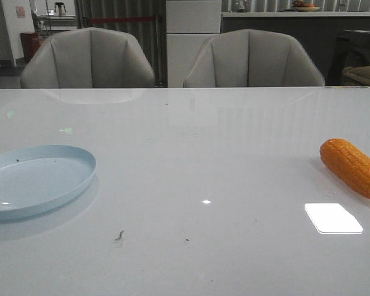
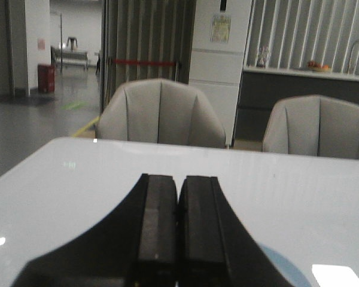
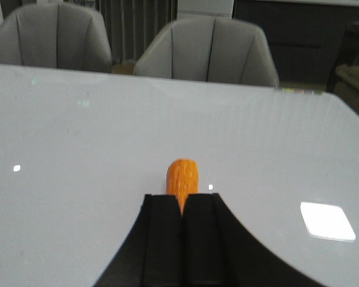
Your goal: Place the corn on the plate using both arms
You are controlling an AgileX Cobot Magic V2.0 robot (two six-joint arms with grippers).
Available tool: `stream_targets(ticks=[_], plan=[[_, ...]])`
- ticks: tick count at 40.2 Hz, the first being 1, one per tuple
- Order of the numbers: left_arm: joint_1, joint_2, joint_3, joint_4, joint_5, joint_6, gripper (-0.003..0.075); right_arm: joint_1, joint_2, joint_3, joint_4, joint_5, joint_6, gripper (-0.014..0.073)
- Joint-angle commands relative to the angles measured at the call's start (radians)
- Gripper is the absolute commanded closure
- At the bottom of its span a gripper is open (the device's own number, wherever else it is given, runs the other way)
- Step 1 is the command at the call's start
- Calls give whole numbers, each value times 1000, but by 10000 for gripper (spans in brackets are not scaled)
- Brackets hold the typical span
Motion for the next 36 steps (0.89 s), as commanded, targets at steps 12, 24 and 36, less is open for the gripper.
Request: stream_targets(ticks=[12, 24, 36], plan=[[0, 48, -394, 185, -58, 3, 631, -6, 98, -479, 5, -34, 2, 527], [0, 429, -742, 204, -14, 3, 631, -5, 520, -827, 5, -40, 2, 527], [0, 711, -741, 204, 42, 3, 631, -5, 769, -825, 56, 89, 3, 527]])
